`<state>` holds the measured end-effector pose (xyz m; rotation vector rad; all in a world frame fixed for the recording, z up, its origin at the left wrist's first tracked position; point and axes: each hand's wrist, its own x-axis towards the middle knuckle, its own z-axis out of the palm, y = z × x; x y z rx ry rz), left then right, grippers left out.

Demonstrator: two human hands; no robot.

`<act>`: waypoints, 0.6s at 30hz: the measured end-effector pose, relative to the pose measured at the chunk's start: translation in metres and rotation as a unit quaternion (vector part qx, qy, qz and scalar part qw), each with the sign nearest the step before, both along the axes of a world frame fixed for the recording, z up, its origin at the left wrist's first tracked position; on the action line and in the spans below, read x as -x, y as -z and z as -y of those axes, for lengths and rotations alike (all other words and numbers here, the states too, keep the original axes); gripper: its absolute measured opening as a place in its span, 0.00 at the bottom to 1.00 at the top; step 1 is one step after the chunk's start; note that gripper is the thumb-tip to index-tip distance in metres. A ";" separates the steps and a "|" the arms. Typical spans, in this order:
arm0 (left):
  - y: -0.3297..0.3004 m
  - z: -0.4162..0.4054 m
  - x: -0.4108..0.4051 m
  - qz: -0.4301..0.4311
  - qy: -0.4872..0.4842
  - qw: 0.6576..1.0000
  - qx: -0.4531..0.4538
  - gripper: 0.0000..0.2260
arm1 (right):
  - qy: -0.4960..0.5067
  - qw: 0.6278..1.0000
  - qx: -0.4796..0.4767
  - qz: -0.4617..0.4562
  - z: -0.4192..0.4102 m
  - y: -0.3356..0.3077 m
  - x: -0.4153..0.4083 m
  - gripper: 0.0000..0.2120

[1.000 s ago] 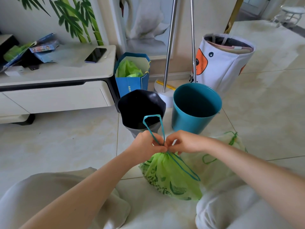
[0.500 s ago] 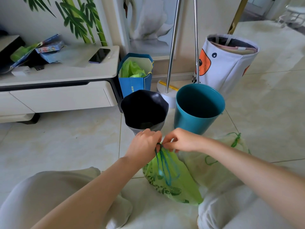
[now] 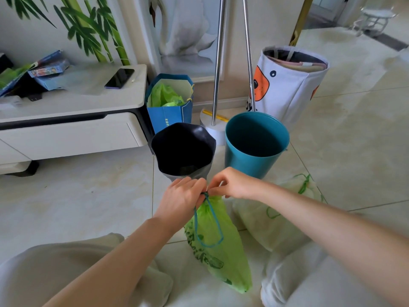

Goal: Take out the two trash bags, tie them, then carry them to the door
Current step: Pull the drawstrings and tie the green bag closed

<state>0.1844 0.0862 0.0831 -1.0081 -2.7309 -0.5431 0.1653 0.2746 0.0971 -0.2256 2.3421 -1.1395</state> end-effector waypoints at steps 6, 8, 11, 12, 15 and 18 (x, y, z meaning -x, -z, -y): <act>-0.006 0.002 0.000 0.034 0.014 0.998 -0.052 0.04 | 0.058 0.996 0.041 0.060 0.011 -0.004 -0.001 0.07; -0.007 0.000 -0.001 0.034 0.017 0.997 -0.063 0.05 | 0.064 0.988 0.057 0.128 0.013 -0.006 -0.001 0.08; -0.005 0.000 -0.002 0.044 0.028 0.996 -0.066 0.05 | 0.011 0.990 -0.001 0.141 0.011 -0.011 0.001 0.11; -0.004 0.000 -0.002 0.049 0.031 0.996 -0.065 0.05 | -0.039 0.992 -0.064 0.100 0.009 -0.012 0.002 0.13; -0.003 -0.002 -0.002 0.061 0.039 0.995 -0.066 0.06 | -0.184 0.926 -0.301 -0.131 0.000 -0.014 0.001 0.15; -0.004 -0.004 -0.002 0.072 0.034 0.994 -0.077 0.06 | -0.169 0.860 -0.370 -0.307 -0.004 -0.019 -0.001 0.09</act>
